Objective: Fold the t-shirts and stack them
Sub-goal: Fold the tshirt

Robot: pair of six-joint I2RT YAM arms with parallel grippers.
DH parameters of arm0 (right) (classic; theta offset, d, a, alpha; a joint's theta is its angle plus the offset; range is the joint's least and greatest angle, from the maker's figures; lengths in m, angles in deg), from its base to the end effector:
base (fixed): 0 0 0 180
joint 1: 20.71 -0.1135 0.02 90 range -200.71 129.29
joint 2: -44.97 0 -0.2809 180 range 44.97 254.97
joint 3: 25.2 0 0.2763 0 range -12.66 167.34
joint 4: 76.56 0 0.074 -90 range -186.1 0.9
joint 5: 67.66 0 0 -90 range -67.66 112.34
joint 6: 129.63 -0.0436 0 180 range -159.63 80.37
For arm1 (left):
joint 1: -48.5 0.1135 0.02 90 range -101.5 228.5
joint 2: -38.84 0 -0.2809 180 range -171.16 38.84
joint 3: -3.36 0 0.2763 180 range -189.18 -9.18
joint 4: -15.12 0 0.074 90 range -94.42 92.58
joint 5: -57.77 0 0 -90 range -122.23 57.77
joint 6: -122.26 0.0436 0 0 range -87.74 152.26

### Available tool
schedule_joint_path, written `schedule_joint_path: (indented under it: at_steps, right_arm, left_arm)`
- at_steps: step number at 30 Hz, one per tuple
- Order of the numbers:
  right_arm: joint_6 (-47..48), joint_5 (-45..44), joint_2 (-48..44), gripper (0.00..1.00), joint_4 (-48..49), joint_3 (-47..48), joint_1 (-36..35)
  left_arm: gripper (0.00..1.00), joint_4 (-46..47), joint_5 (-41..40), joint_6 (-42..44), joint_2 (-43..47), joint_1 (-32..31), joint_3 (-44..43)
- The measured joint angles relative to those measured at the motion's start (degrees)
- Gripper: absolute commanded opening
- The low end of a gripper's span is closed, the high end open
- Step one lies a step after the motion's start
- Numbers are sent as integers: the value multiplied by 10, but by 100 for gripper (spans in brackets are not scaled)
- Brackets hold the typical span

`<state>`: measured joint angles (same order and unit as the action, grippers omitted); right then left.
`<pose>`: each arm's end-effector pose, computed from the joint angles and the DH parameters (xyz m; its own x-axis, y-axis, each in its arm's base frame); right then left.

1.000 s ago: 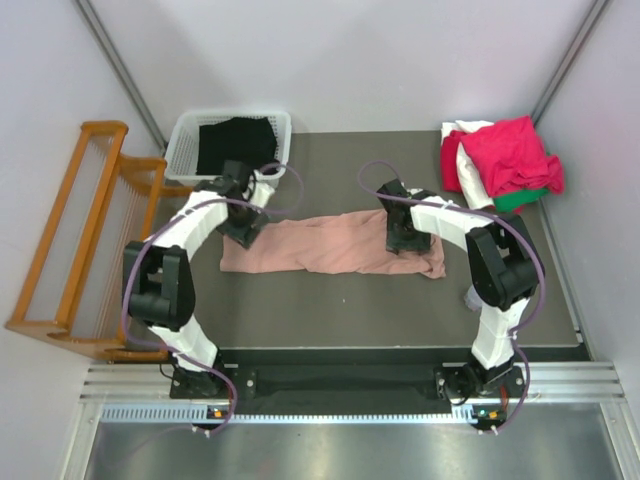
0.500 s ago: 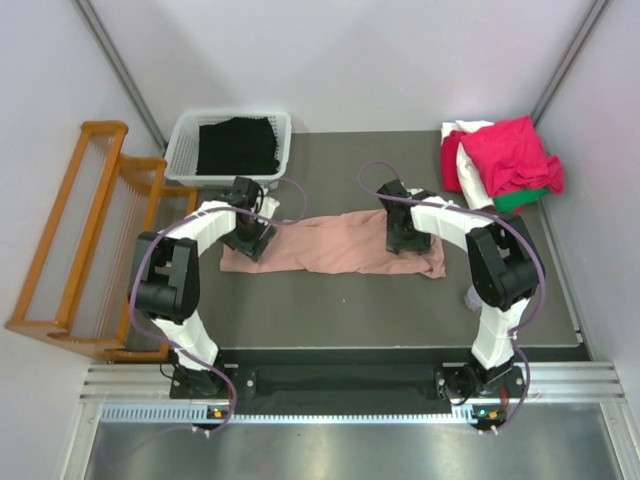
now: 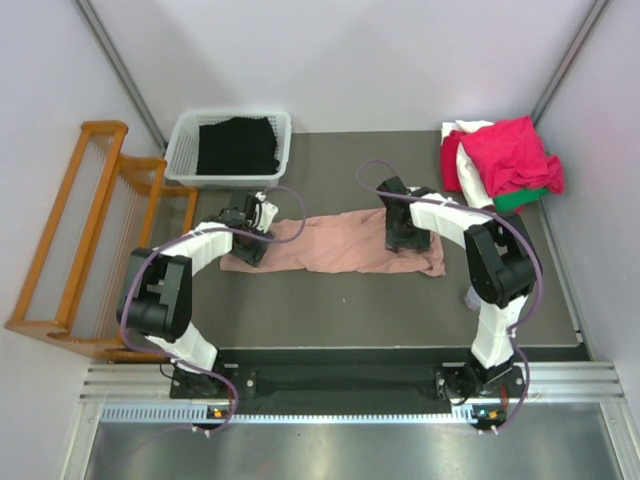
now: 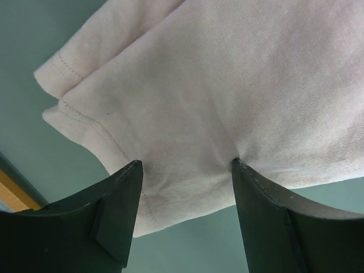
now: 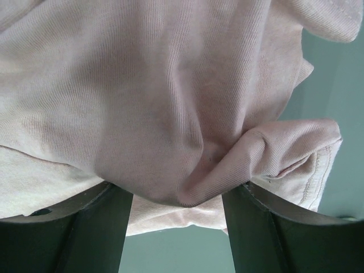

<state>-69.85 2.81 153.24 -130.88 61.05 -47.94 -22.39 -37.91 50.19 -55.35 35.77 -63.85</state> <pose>0.3547 0.1661 0.1648 -0.9283 0.0558 -0.3676 0.1229 0.9791 -0.1618 0.3300 -0.0701 0.1624 -0.7829 0.4909 -0.3823 0.4401 0.8712 0.2176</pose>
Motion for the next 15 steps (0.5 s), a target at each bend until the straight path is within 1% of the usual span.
schedule_joint_path:
  at_steps: [3,4,8,15]
  right_arm:
    - [4,6,16,63,-11,24,2]
    - [6,8,22,64,-12,33,2]
    - [9,17,44,65,-12,67,4]
    - [22,24,102,65,-22,156,10]
  left_arm:
    - [67,34,-4,1,20,-2,29]
    - [64,50,-5,1,28,-2,41]
    - [58,102,-8,1,53,-3,79]
    - [55,156,-28,13,66,-16,110]
